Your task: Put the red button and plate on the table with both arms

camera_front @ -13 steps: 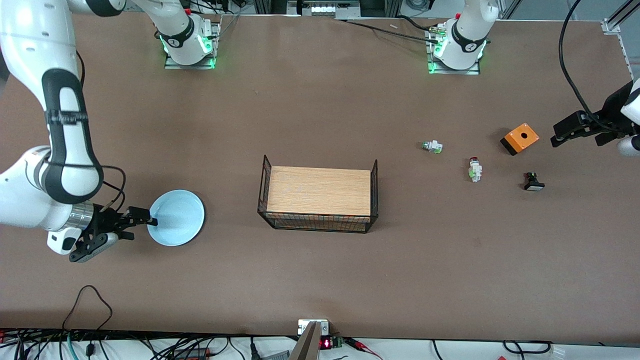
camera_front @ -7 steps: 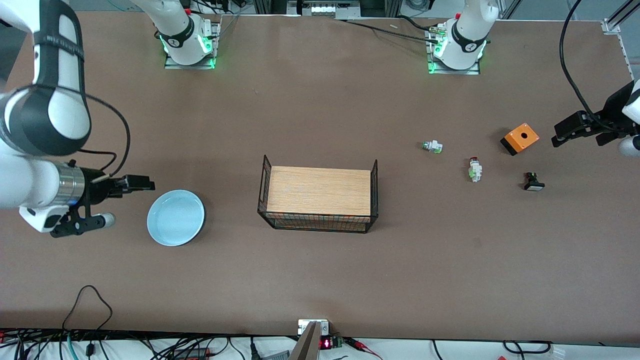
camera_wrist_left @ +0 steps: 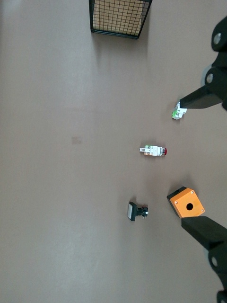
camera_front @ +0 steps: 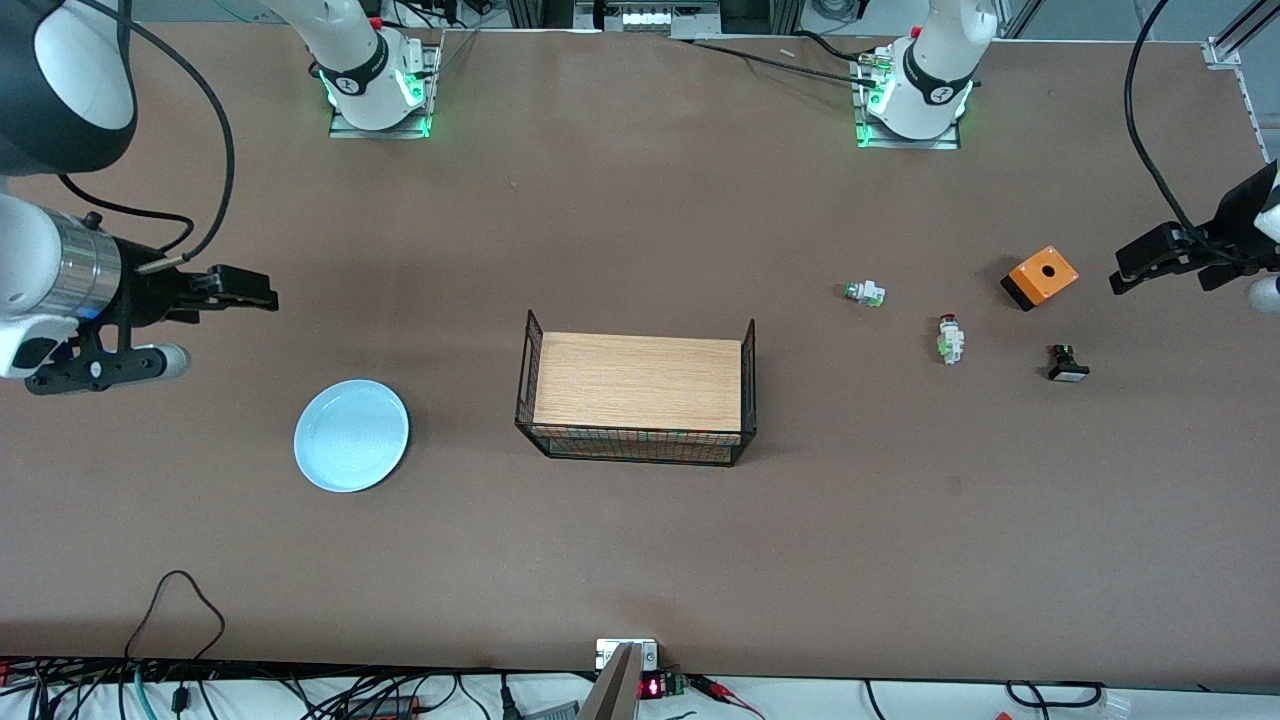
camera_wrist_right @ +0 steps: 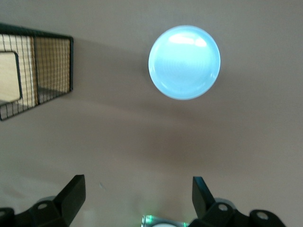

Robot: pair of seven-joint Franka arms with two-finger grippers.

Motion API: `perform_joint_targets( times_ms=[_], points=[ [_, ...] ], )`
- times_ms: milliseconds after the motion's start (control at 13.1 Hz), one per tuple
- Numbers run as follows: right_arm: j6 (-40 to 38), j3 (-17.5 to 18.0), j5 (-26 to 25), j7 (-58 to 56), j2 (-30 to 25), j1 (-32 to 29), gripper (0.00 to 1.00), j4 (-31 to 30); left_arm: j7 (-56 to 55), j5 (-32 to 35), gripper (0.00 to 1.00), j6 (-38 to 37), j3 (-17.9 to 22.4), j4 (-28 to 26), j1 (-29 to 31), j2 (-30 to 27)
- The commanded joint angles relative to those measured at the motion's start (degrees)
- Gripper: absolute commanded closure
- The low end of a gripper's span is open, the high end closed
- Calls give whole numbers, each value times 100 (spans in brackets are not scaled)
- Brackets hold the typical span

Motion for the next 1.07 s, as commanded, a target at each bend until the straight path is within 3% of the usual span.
perform_joint_targets(
  times_ms=[0,230,536,690,766,919,996],
  points=[
    [-206,25,-87,1,-269,33,0,-420,52,-105,0,-15,-11,47,146,22],
    [-111,34,-218,-8,-452,148,0,-788,52,-105,0,98,-72,12,146,-22],
    [855,43,-333,53,-1865,-176,0,-2507,52,-105,0,161,-90,-50,137,-57],
    [1050,69,-325,1,-2245,-422,0,-2898,43,-105,0,99,-90,-59,137,-84],
    [1059,252,-333,1,-2316,-571,0,-2916,43,-105,0,73,-90,-59,137,-84],
    [1024,1093,-718,1,-2474,-1334,0,-2995,43,-97,0,73,-90,-59,128,-84],
    [980,1219,-825,62,-2536,-1372,0,-3039,43,-97,0,73,-90,-59,128,-84]
  ],
)
